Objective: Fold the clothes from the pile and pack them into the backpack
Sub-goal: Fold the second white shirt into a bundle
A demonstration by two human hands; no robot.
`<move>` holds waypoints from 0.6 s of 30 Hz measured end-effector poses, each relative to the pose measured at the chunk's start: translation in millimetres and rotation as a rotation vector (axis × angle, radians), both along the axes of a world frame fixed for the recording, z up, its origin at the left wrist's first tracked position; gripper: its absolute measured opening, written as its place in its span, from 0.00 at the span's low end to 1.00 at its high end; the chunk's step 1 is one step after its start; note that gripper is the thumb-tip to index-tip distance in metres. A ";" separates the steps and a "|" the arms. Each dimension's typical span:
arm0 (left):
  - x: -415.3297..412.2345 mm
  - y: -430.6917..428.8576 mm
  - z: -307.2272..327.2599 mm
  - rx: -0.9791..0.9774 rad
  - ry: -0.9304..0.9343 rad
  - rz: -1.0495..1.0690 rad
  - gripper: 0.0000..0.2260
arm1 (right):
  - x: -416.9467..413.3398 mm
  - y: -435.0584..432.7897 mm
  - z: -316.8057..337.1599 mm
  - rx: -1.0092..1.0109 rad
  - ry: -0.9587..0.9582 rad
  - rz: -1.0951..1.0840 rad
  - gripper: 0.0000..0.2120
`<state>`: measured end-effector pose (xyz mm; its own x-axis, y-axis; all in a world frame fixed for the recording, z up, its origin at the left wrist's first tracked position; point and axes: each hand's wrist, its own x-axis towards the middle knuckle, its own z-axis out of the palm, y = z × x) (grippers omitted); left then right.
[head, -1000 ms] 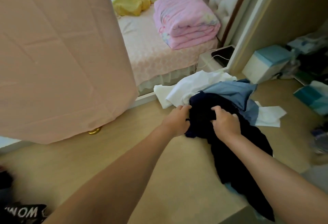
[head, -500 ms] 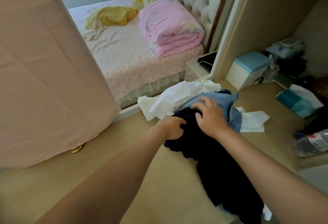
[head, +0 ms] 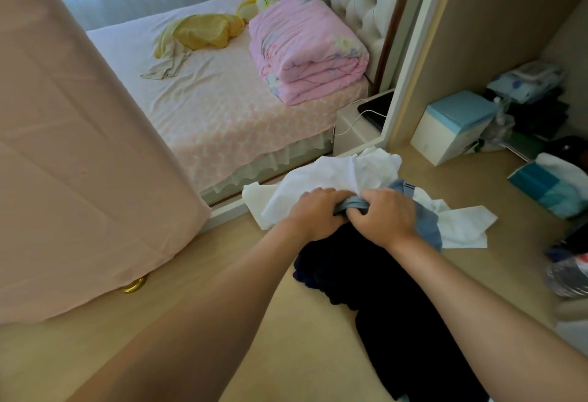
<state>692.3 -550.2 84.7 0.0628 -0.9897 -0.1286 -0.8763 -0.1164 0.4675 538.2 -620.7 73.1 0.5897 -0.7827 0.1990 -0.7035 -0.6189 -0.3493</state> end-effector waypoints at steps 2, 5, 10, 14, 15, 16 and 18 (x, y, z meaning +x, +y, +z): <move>-2.0 3.8 6.8 0.096 -0.014 -0.021 0.09 | 0.1 0.8 6.3 -0.071 -0.021 0.103 0.18; 0.5 10.0 18.7 0.321 0.161 -0.031 0.05 | 1.9 -3.2 7.1 -0.095 0.019 0.279 0.16; 18.4 16.8 6.2 0.090 0.187 0.182 0.28 | 0.2 4.7 2.4 0.419 0.067 0.310 0.16; 10.5 15.3 -7.8 0.455 -0.067 0.087 0.27 | -0.7 16.2 -3.4 0.332 0.064 0.328 0.12; 8.6 17.8 -8.4 0.437 -0.122 0.088 0.19 | -0.9 16.1 -3.9 0.285 0.134 0.331 0.18; 9.8 20.1 -9.2 0.355 -0.121 0.146 0.14 | -1.3 14.1 -4.9 0.241 0.221 0.317 0.25; 17.3 28.1 -7.6 0.087 -0.040 0.304 0.12 | -1.9 11.2 -1.1 0.168 0.377 0.214 0.38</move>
<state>709.7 -522.1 77.0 0.3608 -0.9103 -0.2028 -0.8130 -0.4136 0.4098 536.4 -609.5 72.0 0.7479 -0.6389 -0.1800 -0.6638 -0.7203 -0.2014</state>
